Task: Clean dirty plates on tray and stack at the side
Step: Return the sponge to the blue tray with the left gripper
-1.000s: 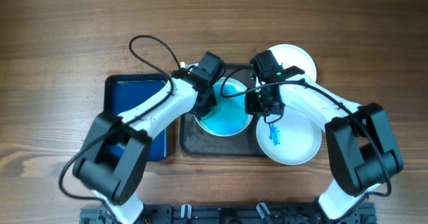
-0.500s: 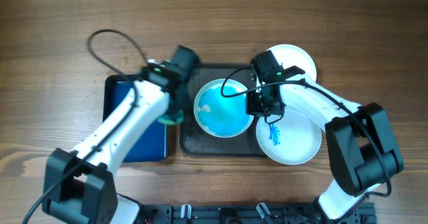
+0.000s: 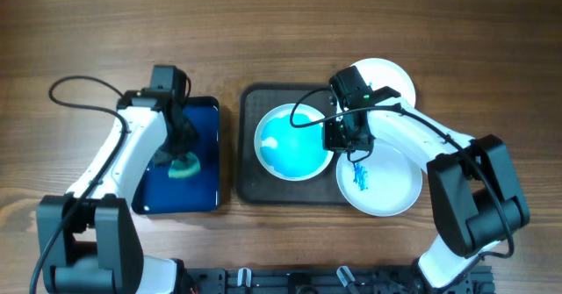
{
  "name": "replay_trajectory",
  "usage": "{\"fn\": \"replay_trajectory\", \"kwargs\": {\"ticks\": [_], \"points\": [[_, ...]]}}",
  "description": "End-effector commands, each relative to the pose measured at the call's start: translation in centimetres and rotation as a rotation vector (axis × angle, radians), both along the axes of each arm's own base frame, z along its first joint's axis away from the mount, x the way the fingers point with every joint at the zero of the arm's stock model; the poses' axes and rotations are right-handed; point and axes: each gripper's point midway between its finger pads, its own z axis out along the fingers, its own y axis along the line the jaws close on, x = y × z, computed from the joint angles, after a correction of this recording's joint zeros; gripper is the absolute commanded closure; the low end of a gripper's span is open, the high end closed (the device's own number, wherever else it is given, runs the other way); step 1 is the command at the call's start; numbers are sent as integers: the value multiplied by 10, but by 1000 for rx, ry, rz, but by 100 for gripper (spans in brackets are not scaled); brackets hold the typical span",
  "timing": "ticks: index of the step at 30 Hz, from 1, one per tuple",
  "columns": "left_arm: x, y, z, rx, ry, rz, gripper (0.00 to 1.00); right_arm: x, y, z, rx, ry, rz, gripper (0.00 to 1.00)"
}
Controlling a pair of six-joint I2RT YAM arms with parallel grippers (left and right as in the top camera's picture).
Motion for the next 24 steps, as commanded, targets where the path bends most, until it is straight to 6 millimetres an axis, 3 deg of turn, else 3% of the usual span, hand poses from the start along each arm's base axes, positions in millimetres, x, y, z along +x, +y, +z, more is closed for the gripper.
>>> {"fn": "replay_trajectory", "kwargs": {"ticks": [1,3,5,6,9,14,16,24], "points": [[-13,-6,-16,-45,18,-13,81,-2,-12,-10,-62,0,29,96],[-16,-6,-19,-44,27,-13,55,-1,-12,-10,-61,-3,35,96],[-16,-6,-19,-44,26,-13,9,0,-11,-8,-57,-7,36,95],[-16,-6,-19,-44,25,-13,0,1,-9,-6,-48,-6,41,95],[-13,-6,-14,-44,11,-24,0,8,0,6,-9,-26,67,95],[-3,-6,36,-46,-95,-36,0,27,9,38,19,-113,94,95],[-5,-6,46,-47,-122,-36,0,27,9,42,22,-121,93,95],[-23,-6,51,-45,-74,-37,0,26,8,42,20,-116,92,95]]}}
